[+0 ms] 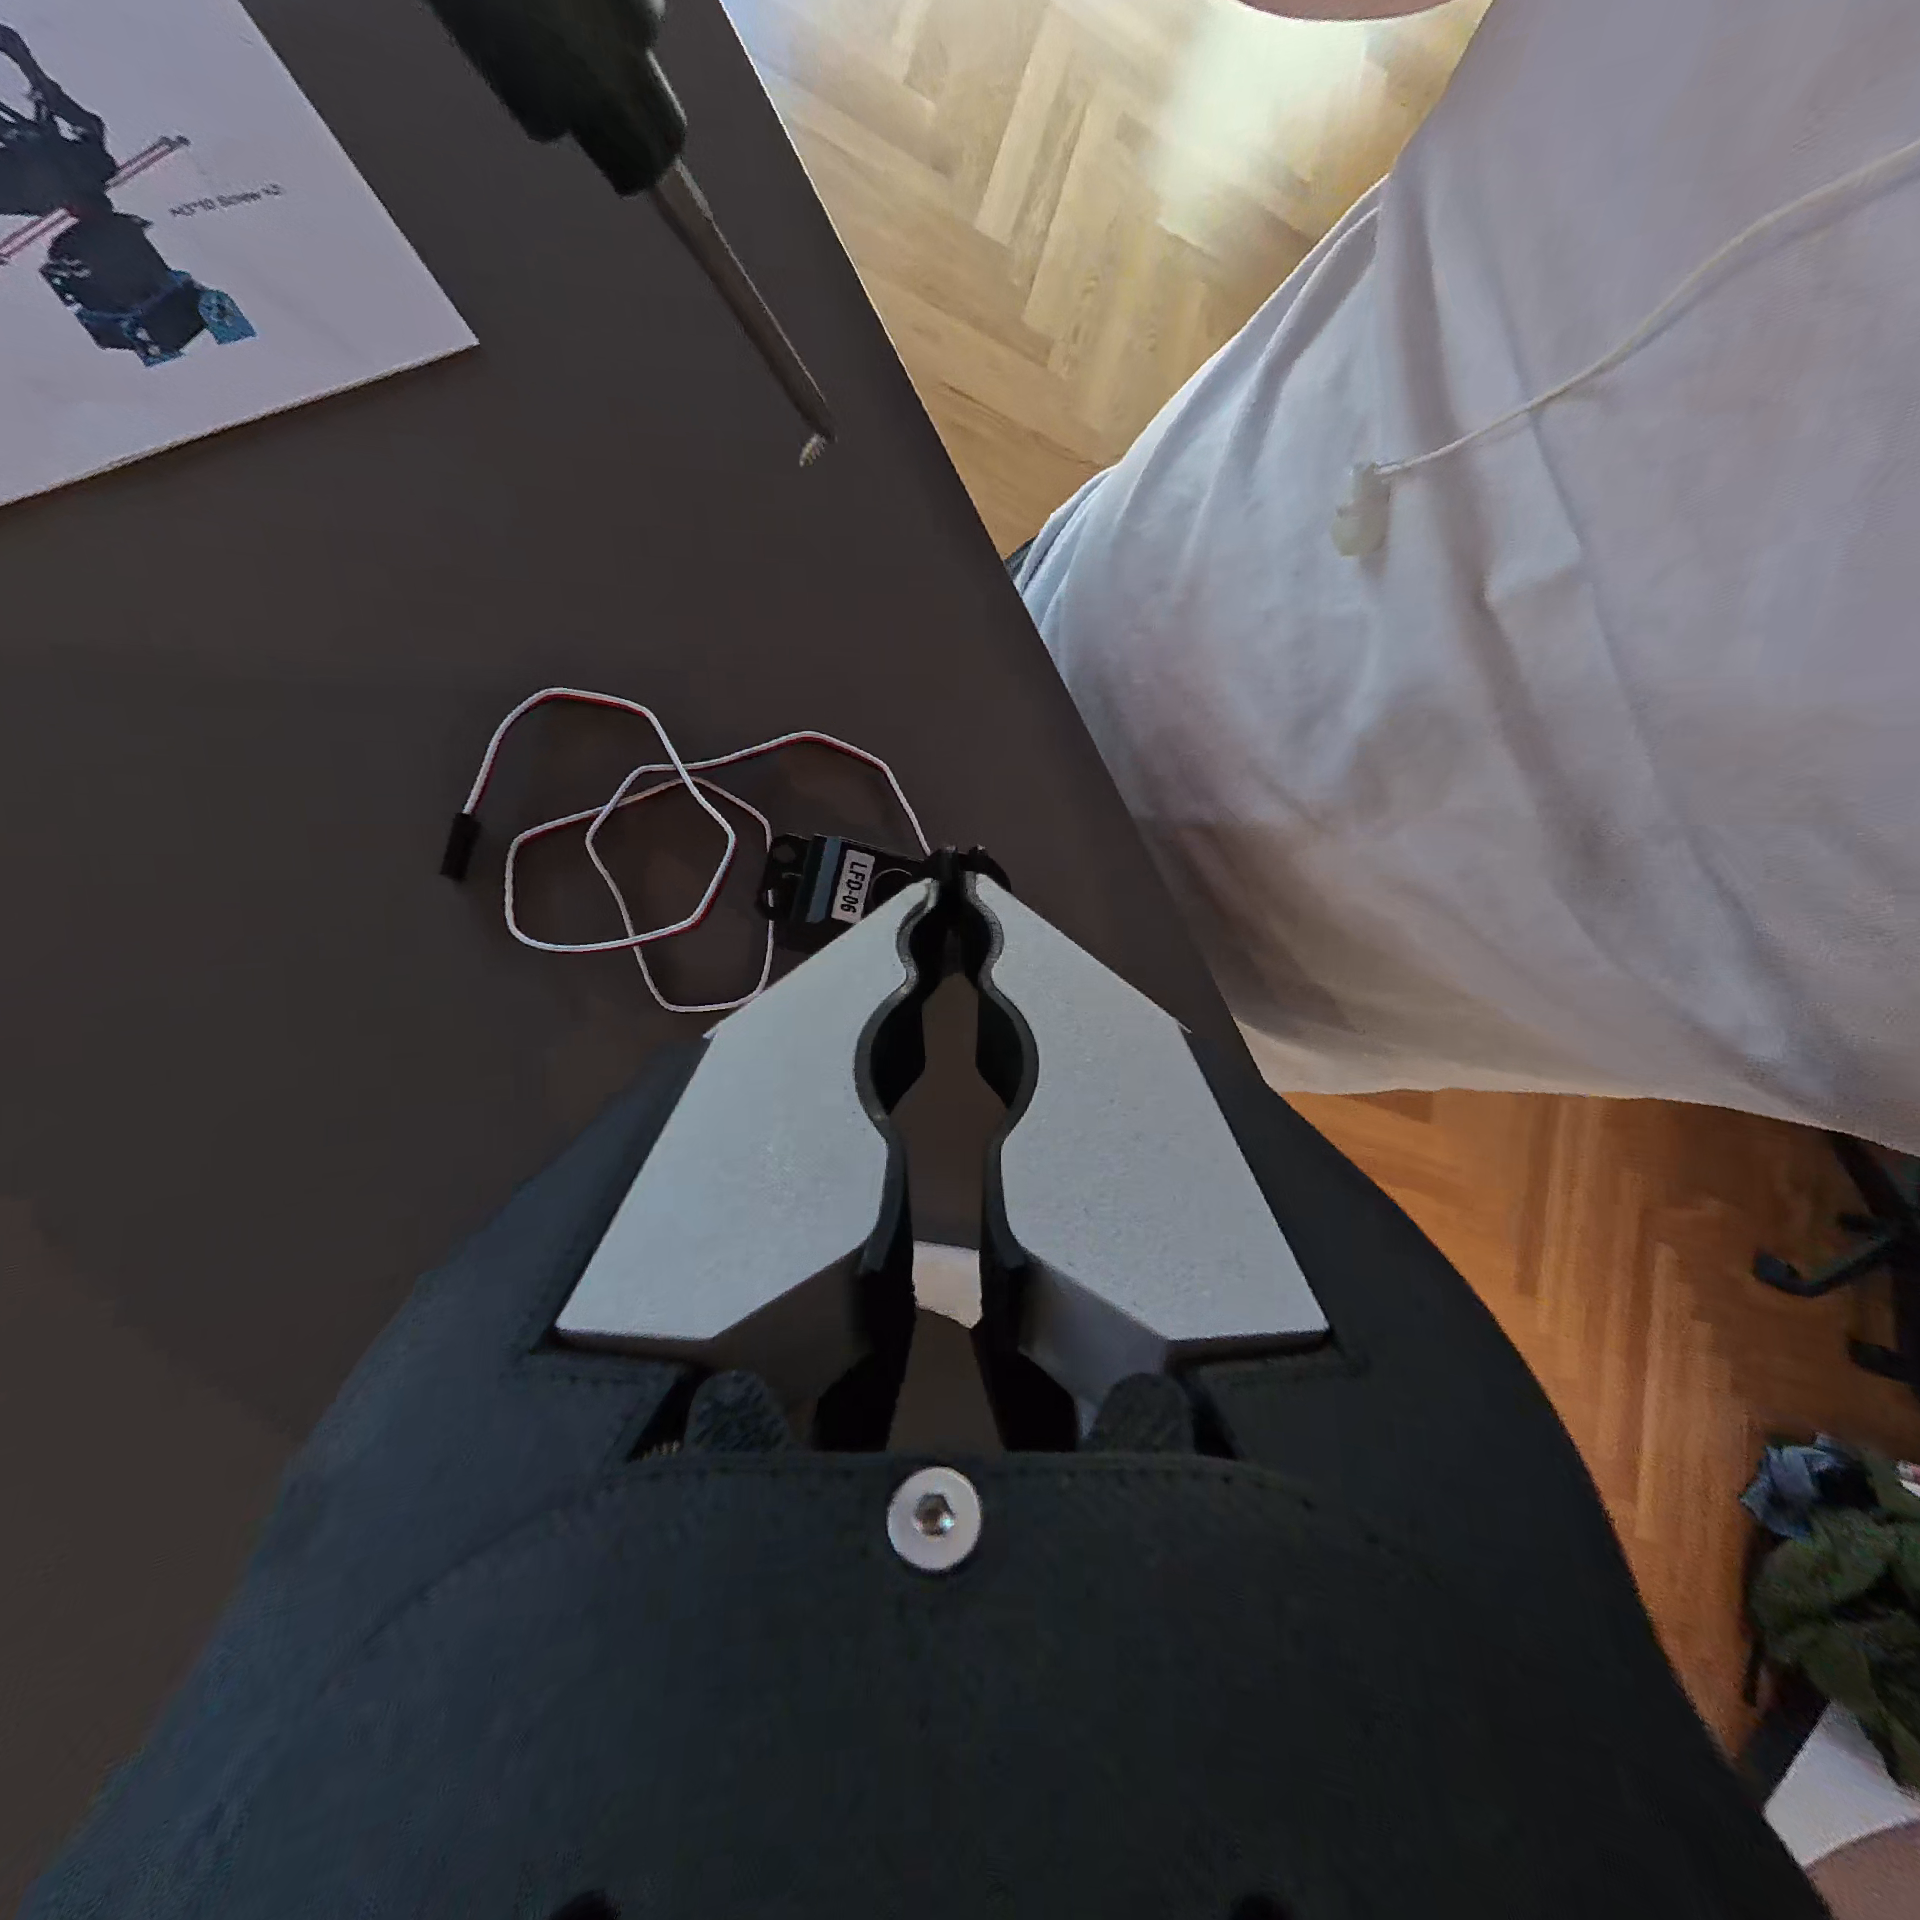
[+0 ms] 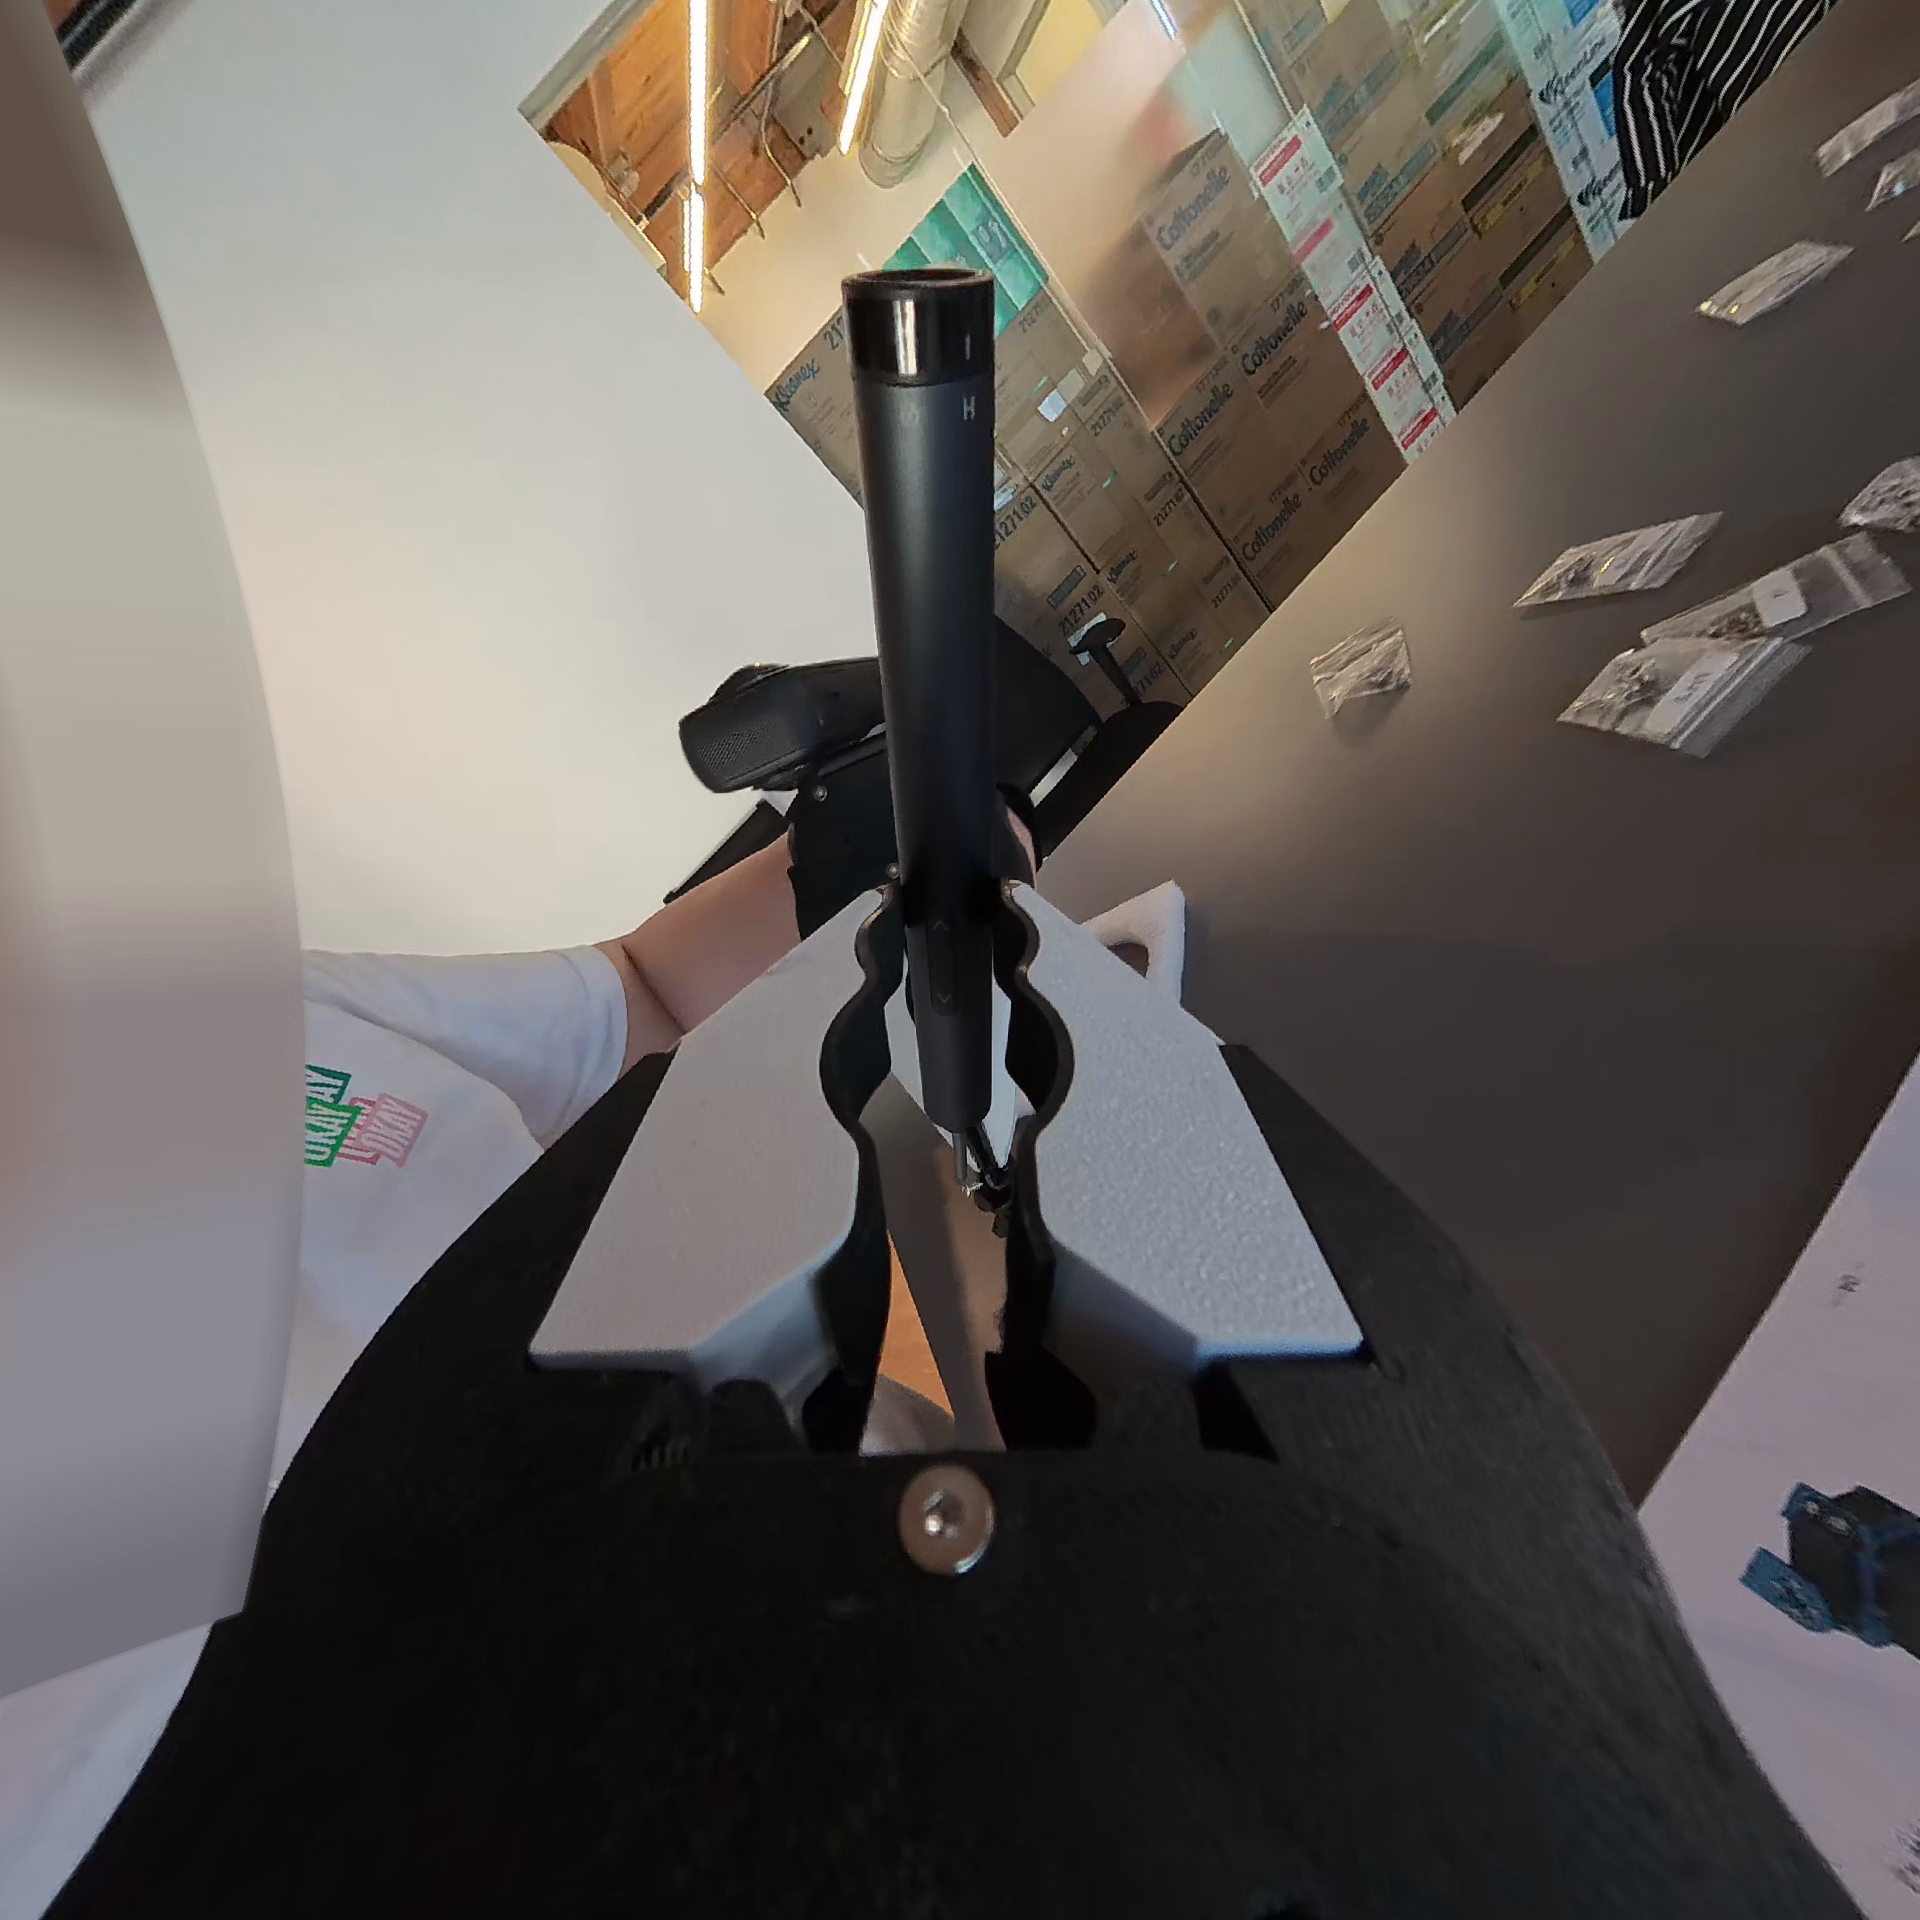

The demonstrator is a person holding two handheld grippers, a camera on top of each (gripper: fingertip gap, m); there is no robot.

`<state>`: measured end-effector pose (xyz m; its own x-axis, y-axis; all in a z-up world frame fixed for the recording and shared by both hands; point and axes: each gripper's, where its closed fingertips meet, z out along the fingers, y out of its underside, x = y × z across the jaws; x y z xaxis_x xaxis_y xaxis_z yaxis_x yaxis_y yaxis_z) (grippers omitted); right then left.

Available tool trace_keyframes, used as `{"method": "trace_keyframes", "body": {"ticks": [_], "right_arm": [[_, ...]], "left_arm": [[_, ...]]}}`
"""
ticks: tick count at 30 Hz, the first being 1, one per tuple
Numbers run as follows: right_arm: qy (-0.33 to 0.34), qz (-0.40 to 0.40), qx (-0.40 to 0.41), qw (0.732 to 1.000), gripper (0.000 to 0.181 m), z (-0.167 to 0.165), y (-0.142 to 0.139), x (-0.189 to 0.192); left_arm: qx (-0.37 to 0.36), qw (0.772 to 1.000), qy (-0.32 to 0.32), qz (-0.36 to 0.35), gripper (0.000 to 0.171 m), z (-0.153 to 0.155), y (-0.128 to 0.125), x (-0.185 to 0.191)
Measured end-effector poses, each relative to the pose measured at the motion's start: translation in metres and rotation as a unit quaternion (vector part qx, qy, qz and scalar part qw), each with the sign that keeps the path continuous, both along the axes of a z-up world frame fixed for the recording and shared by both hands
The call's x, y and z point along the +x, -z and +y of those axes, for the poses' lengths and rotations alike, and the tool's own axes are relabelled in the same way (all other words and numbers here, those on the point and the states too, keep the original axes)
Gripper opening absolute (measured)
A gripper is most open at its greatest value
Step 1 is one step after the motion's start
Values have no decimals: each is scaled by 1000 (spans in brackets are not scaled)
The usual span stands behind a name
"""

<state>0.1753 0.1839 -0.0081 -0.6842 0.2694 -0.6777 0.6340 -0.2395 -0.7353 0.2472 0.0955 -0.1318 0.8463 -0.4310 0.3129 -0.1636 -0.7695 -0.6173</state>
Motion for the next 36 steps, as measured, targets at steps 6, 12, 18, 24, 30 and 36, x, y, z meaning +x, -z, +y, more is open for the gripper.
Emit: {"method": "trace_keyframes", "body": {"ticks": [6,12,18,24,30,36], "right_arm": [[-6,-3,-1,1000,15,-5,3,1],[-10,-4,0,1000,15,-6,4,0],[-17,-3,2,1000,15,-8,4,-1],[-23,-2,4,1000,15,-7,4,-2],[-29,-3,6,1000,15,-6,4,-3],[-35,-4,8,999,15,-6,5,-5]], "left_arm": [[-5,1000,8,6,2,-2,4,0],[-9,1000,3,-16,5,-1,3,0],[-15,999,4,-49,6,-1,-1,4],[-22,997,-2,-69,8,-1,1,5],[-18,996,-13,-85,12,0,-1,3],[-22,994,-21,-106,13,-3,0,5]]}}
